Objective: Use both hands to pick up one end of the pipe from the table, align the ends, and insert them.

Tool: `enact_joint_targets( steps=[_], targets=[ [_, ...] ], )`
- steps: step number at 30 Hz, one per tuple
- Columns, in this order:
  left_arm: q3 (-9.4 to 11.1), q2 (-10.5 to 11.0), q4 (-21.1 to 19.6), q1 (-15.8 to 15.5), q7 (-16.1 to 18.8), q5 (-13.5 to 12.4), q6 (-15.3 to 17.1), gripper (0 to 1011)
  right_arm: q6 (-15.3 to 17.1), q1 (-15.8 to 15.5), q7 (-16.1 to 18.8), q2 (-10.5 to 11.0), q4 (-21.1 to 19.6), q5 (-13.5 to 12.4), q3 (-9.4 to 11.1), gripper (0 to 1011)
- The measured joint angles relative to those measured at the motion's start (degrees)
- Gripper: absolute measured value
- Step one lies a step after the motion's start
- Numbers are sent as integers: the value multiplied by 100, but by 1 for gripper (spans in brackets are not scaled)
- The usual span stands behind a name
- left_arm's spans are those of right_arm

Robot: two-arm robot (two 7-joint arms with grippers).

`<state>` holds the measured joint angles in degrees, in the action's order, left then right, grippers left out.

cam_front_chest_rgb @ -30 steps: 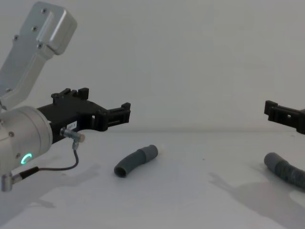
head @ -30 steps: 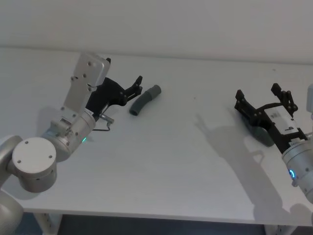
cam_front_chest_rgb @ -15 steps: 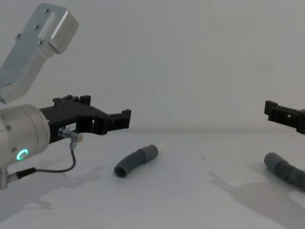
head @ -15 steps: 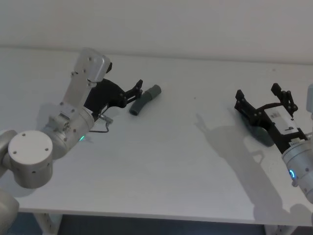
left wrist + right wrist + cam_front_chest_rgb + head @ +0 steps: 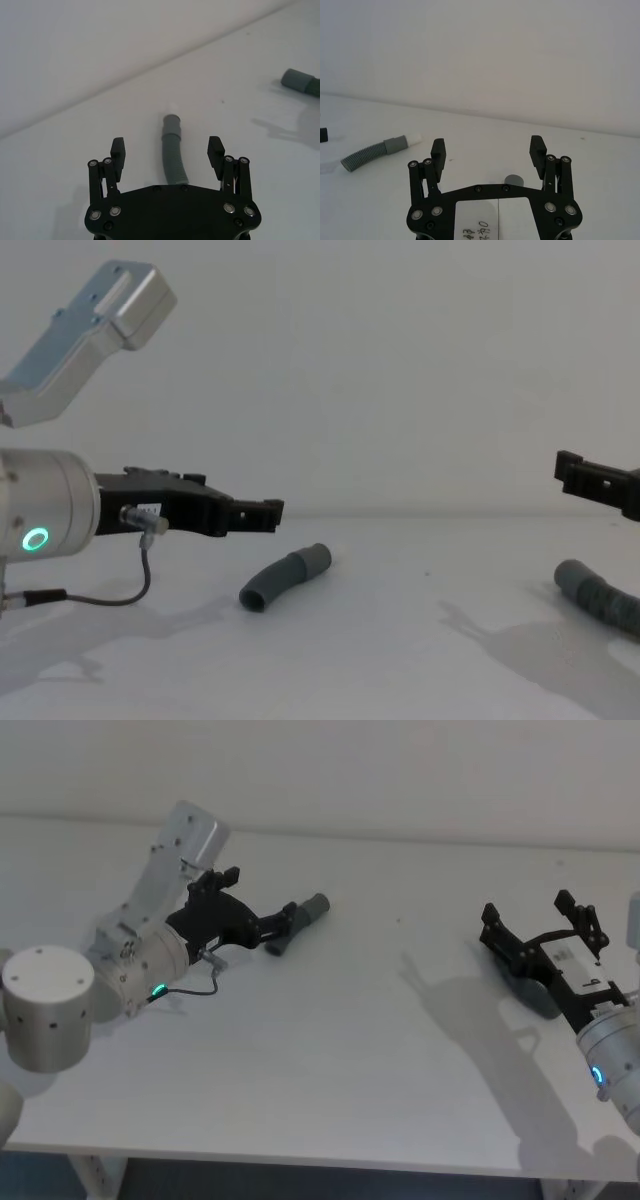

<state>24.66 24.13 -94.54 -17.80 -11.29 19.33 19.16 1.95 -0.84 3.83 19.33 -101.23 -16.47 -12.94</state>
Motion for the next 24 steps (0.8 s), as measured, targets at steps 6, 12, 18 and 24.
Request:
enact_joint_targets(
  steps=[6, 12, 18, 24],
  targets=[
    [6, -4, 156, -251, -329, 251, 555, 1001, 0, 0, 0, 0, 0, 0, 0, 1001],
    [81, -79, 434, -579, -611, 443, 999, 1001, 0, 0, 0, 0, 0, 0, 0, 1001],
    [157, -151, 679, -828, -756, 530, 1257, 1001, 0, 0, 0, 0, 0, 0, 0, 1001],
    [254, -235, 951, -1078, -812, 546, 1421, 1001, 0, 0, 0, 0, 0, 0, 0, 1001]
  ],
)
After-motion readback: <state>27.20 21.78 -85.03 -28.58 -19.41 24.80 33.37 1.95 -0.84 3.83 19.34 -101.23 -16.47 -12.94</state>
